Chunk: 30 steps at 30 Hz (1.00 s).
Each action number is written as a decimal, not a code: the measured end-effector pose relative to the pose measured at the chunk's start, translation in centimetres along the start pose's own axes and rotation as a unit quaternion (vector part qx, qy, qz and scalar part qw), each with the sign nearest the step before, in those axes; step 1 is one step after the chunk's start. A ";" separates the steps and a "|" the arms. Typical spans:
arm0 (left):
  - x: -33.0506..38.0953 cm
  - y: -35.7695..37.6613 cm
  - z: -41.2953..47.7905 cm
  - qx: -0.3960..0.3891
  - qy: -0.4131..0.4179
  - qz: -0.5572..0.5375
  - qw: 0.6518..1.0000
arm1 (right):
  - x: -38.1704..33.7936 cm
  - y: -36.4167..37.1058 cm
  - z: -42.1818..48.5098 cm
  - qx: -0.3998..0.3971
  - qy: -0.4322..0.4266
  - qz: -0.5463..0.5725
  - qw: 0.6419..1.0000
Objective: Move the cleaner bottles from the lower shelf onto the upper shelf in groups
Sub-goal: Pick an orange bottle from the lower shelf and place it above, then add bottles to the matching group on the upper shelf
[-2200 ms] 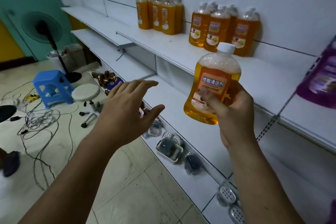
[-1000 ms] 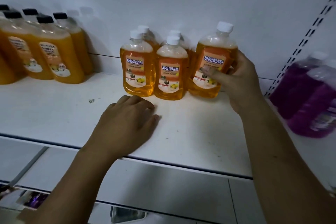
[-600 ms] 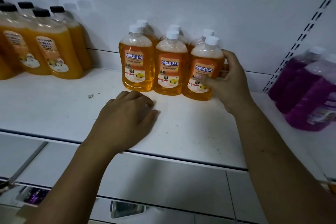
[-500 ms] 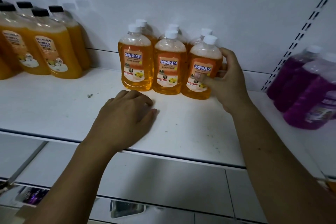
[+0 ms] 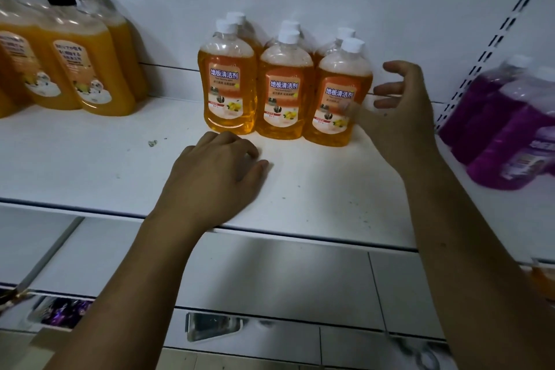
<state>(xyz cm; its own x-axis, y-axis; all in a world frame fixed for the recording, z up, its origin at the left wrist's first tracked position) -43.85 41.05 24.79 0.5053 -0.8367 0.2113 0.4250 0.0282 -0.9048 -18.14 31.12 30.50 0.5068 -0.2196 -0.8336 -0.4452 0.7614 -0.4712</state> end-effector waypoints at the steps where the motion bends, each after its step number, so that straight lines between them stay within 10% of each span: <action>1: 0.0 -0.1 0.0 0.002 0.001 -0.007 1.000 | 0.1 -0.7 -0.8 0.002 -0.012 -0.015 1.000; 14: 17.0 1.5 -4.8 0.092 0.143 -0.124 0.978 | 11.1 -18.3 -16.2 -0.019 -0.049 -0.151 0.987; 30: 46.1 20.3 -4.5 -0.102 0.229 -0.136 0.958 | 32.2 -42.2 -22.5 0.015 0.080 -0.218 0.973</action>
<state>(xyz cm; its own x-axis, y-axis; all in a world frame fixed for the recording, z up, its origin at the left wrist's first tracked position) -15.28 0.59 14.55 -0.0067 -0.9518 0.3068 0.3151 -0.2932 -0.9026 0.39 -21.82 17.11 0.5209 -0.6157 -0.5912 -0.1897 0.5918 -0.7834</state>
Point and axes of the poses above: each hand's wrist, its own z-axis towards the middle knuckle, its own y-axis out of the palm, x = y × z, the point moved 3 cm from there along z, towards the middle knuckle, and after that the axes turned 12 degrees about y, right-handed, at the moved point
